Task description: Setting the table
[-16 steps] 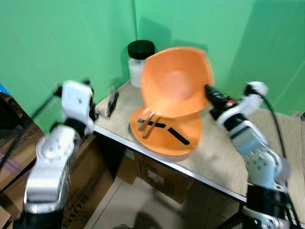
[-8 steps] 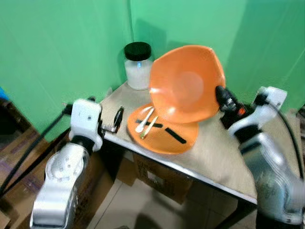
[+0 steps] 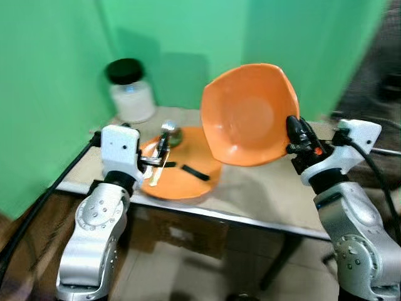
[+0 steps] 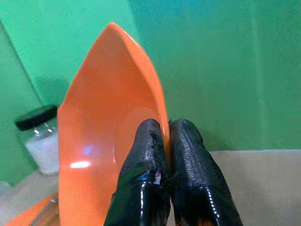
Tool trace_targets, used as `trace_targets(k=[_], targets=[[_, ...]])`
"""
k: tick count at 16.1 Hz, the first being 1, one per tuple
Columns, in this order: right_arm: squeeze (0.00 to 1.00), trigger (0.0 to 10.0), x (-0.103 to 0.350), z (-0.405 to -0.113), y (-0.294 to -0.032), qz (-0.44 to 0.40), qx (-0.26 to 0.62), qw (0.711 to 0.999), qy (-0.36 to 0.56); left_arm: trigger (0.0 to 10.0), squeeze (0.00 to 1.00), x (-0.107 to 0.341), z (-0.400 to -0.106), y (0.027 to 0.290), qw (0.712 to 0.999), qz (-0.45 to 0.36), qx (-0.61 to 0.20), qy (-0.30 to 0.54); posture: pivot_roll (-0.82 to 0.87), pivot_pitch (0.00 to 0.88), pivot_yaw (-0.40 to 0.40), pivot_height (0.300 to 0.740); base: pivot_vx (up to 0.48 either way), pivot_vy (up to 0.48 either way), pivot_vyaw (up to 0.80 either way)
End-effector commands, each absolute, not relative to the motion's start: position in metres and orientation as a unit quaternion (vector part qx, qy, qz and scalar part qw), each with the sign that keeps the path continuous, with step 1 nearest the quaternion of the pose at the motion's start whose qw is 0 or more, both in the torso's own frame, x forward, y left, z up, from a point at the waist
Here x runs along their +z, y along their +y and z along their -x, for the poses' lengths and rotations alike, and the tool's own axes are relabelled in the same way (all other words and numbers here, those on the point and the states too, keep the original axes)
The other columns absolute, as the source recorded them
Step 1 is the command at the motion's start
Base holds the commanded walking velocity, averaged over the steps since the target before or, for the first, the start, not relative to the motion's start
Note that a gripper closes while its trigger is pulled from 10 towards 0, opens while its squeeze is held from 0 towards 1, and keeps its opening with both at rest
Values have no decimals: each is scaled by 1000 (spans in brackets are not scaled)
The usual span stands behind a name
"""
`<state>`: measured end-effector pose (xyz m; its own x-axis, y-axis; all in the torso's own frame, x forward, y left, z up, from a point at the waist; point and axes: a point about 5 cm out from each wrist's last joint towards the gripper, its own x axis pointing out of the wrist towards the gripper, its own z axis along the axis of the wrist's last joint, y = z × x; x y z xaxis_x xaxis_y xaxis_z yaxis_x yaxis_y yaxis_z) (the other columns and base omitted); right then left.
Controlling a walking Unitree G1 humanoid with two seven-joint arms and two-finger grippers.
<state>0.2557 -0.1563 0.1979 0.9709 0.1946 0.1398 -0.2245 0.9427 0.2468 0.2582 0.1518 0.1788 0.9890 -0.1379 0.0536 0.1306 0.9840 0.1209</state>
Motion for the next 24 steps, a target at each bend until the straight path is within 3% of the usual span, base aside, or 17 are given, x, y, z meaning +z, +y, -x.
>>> trace_targets(k=[1,7,10,17,21,24], targets=[[0,10000,208,-258,-151,-128,115,982,-78,10000,0,183,-256,157,996,-66,-50,-40,-71,0,36,740,0,0,-800],[0,10000,219,-266,-136,-116,159,976,-92,10000,0,190,-251,170,997,-59,2,-52,-48,0,-8,740,0,0,-771],[0,10000,221,-266,-129,-112,176,973,-94,10000,0,186,-245,173,998,-54,-1,-35,-37,0,19,740,0,0,0],[0,10000,211,-263,-124,-114,199,972,-56,10000,0,184,-235,177,998,-52,21,-24,-3,0,-37,740,0,0,0],[0,10000,208,-259,-125,-121,191,973,-47,10000,0,185,-236,179,998,-55,21,-22,-7,0,-36,740,0,467,-800],[0,10000,208,-258,-128,-126,171,976,-47,10000,0,187,-239,179,996,-86,13,-22,-15,0,-29,740,0,-160,0]])
